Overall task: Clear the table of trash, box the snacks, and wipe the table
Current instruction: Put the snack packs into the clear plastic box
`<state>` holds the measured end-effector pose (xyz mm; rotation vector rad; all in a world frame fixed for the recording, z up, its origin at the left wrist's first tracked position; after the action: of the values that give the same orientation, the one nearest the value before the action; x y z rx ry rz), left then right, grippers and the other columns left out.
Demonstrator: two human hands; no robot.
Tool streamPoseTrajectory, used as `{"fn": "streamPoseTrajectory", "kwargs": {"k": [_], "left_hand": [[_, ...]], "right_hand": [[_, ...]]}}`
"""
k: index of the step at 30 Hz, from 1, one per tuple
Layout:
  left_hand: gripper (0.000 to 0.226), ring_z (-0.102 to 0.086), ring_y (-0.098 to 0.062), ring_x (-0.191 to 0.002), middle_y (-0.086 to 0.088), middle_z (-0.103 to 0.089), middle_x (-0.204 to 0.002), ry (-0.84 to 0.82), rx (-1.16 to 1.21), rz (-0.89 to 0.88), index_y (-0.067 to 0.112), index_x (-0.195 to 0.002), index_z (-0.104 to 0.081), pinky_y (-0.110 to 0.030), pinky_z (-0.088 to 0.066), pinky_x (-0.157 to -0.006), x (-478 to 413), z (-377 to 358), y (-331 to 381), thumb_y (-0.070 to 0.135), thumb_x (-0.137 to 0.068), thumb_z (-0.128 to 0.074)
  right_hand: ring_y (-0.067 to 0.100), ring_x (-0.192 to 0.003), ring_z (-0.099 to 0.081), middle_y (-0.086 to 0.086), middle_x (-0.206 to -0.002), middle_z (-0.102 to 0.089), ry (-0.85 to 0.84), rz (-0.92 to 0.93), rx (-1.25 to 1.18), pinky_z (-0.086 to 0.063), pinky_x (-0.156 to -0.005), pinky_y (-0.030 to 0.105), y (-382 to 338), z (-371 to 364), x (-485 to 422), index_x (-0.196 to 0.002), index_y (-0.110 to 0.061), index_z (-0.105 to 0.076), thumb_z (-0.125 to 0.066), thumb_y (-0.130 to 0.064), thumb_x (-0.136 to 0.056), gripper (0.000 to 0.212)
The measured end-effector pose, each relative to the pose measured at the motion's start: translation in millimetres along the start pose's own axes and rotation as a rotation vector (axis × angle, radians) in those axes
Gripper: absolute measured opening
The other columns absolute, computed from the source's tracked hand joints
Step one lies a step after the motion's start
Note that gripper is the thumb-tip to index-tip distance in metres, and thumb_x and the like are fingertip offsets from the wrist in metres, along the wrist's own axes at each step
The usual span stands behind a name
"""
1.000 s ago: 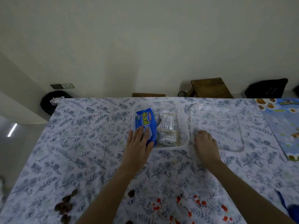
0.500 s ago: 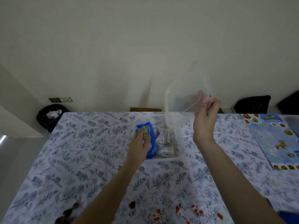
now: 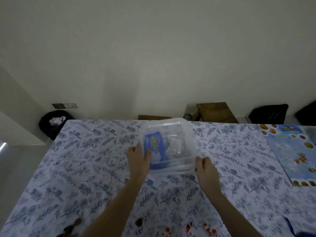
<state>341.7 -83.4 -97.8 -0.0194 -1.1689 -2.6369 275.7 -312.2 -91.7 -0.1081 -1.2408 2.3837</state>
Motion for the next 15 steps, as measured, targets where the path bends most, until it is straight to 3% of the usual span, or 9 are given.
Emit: {"fn": "streamPoseTrajectory", "kwargs": {"k": [3,5,7,10,13,15], "left_hand": [[0.036,-0.045,-0.036,-0.111,-0.022,-0.046,-0.120,-0.001,-0.075,-0.015,0.001,-0.118,-0.053,-0.036,-0.042,-0.087,-1,-2,-1,0.027,-0.094,-0.054],[0.037,-0.044,-0.036,-0.111,-0.022,-0.045,-0.121,0.002,-0.097,-0.029,0.001,-0.119,-0.052,-0.036,-0.041,-0.087,-3,-4,-1,0.027,-0.094,-0.054],[0.036,-0.043,-0.035,-0.111,-0.022,-0.045,-0.122,0.006,-0.112,-0.033,0.001,-0.120,-0.052,-0.032,-0.038,-0.085,-4,-3,0,0.026,-0.094,-0.053],[0.039,-0.044,-0.034,-0.114,-0.021,-0.043,-0.122,0.001,-0.115,-0.061,0.002,-0.125,-0.049,-0.030,-0.038,-0.085,-6,-3,-3,0.026,-0.095,-0.051],[0.059,-0.043,-0.031,-0.114,-0.017,-0.041,-0.125,-0.006,-0.142,-0.130,0.010,-0.149,-0.023,-0.036,-0.041,-0.090,-7,-3,-5,0.029,-0.098,-0.045],[0.063,-0.044,-0.030,-0.111,-0.017,-0.041,-0.127,-0.014,-0.202,-0.189,0.015,-0.152,-0.010,-0.038,-0.043,-0.091,-6,-4,-4,0.029,-0.099,-0.041]], "right_hand": [[0.020,-0.052,-0.050,0.012,-0.064,-0.058,-0.071,0.019,0.160,-0.041,-0.050,0.034,14,-2,0,-0.073,-0.010,-0.050,-0.039,-0.038,-0.097,0.038],[0.022,-0.060,-0.054,0.009,-0.070,-0.058,-0.112,0.022,0.252,-0.046,-0.057,0.037,19,-4,-4,-0.080,-0.009,-0.051,-0.039,-0.039,-0.097,0.037],[0.025,-0.080,-0.057,0.009,-0.093,-0.057,-0.100,0.043,0.246,-0.049,-0.067,0.038,18,-5,-8,-0.103,-0.008,-0.051,-0.042,-0.035,-0.096,0.030],[0.027,-0.112,-0.050,0.011,-0.128,-0.046,-0.116,0.126,0.177,-0.045,-0.087,0.034,4,-10,-20,-0.138,-0.008,-0.034,-0.044,-0.028,-0.096,0.047],[0.028,-0.132,-0.037,0.013,-0.148,-0.028,-0.159,0.158,0.135,-0.035,-0.107,0.035,-8,-24,-37,-0.148,-0.007,-0.016,-0.043,-0.031,-0.097,0.061],[0.027,-0.143,-0.020,0.012,-0.157,-0.012,-0.166,0.187,0.160,-0.021,-0.116,0.036,-13,-34,-47,-0.150,-0.008,-0.004,-0.041,-0.037,-0.097,0.071]]}}
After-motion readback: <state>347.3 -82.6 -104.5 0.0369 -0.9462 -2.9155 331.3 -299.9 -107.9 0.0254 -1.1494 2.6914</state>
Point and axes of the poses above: each hand's wrist, its own x-axis away from the middle knuckle, its own z-axis out of the back of the hand, y = z × x, the point moved 3 cm from there along -x, towards the middle knuckle
